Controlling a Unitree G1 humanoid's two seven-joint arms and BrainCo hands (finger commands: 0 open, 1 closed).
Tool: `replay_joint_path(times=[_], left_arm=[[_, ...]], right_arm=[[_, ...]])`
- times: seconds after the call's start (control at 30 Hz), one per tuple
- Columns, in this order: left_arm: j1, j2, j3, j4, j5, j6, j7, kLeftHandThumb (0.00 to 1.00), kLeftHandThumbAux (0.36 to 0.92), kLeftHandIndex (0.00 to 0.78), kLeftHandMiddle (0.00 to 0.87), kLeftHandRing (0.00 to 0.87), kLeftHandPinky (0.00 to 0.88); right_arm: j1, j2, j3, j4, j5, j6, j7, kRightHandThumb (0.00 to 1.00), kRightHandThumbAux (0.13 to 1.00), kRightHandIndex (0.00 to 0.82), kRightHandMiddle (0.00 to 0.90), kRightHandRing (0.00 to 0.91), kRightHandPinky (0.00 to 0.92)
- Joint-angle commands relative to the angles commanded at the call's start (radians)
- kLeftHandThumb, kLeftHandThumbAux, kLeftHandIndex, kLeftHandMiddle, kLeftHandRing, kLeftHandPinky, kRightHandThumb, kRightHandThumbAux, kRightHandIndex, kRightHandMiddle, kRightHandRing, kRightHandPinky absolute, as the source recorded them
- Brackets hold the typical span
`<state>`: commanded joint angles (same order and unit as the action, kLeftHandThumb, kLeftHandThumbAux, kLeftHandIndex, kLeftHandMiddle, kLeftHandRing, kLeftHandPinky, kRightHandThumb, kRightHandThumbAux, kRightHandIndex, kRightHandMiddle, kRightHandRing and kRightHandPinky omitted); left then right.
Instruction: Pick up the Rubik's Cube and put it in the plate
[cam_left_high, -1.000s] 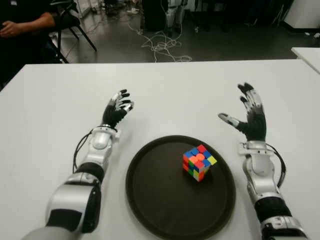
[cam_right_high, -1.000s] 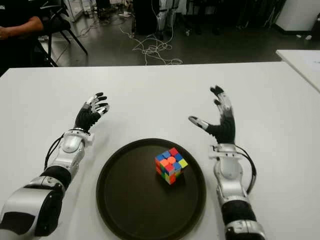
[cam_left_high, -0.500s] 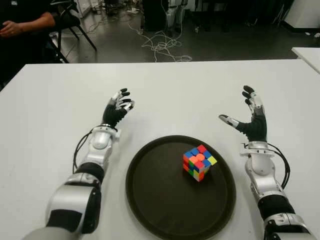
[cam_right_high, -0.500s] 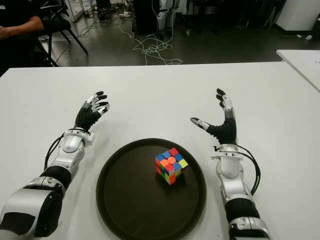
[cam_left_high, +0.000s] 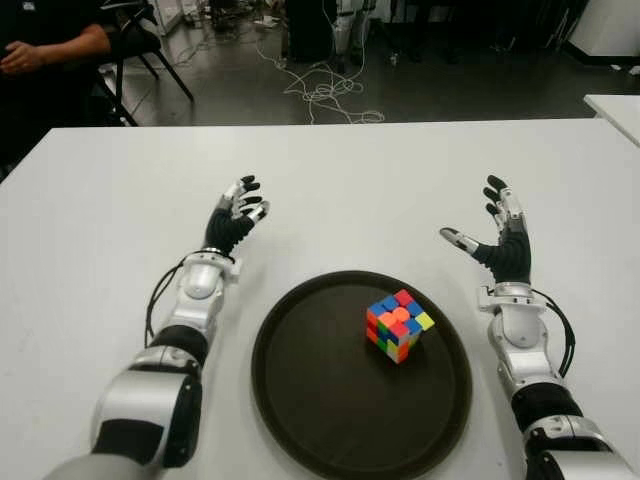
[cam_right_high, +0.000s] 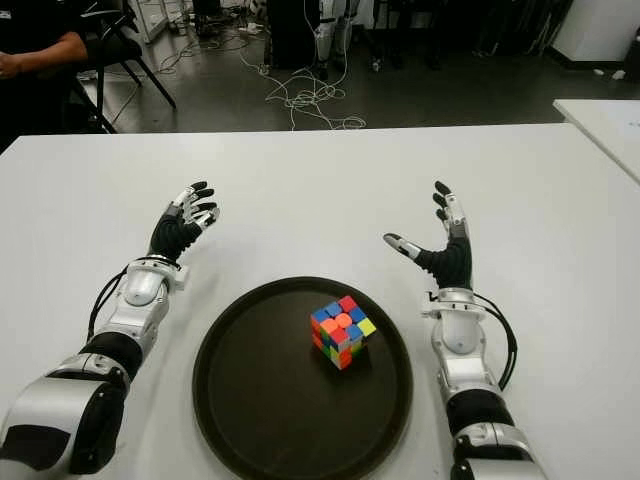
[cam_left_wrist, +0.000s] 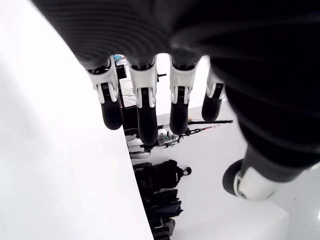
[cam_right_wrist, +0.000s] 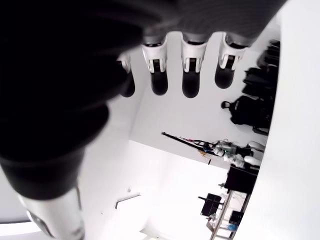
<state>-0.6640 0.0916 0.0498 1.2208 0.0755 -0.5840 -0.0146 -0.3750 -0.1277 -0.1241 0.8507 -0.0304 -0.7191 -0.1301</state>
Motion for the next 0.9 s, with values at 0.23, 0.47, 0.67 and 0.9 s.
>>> replay_joint_path(times=[0.23, 0.47, 0.67, 0.9], left_arm=[[0.0, 0.0, -0.002, -0.001, 0.001, 0.0, -0.001, 0.14, 0.646, 0.129, 0.159, 0.159, 0.152], [0.001, -0.002, -0.001, -0.002, 0.0, -0.007, 0.003, 0.143, 0.653, 0.137, 0.174, 0.168, 0.145], [0.002, -0.002, -0.003, -0.003, 0.003, -0.01, 0.007, 0.129, 0.643, 0.138, 0.177, 0.169, 0.142], [0.001, -0.001, -0.004, 0.0, 0.003, -0.007, 0.01, 0.149, 0.656, 0.137, 0.172, 0.169, 0.157]], right_arm=[[-0.002, 0.001, -0.011, 0.001, 0.043, 0.028, 0.067, 0.0, 0.803, 0.056, 0.111, 0.099, 0.08], [-0.002, -0.013, -0.011, -0.014, 0.056, 0.126, 0.106, 0.002, 0.811, 0.053, 0.126, 0.116, 0.101], [-0.004, -0.017, -0.016, -0.03, 0.072, 0.19, 0.138, 0.008, 0.814, 0.055, 0.131, 0.12, 0.101], [-0.004, -0.02, -0.018, -0.054, 0.085, 0.255, 0.156, 0.014, 0.81, 0.057, 0.13, 0.124, 0.105]])
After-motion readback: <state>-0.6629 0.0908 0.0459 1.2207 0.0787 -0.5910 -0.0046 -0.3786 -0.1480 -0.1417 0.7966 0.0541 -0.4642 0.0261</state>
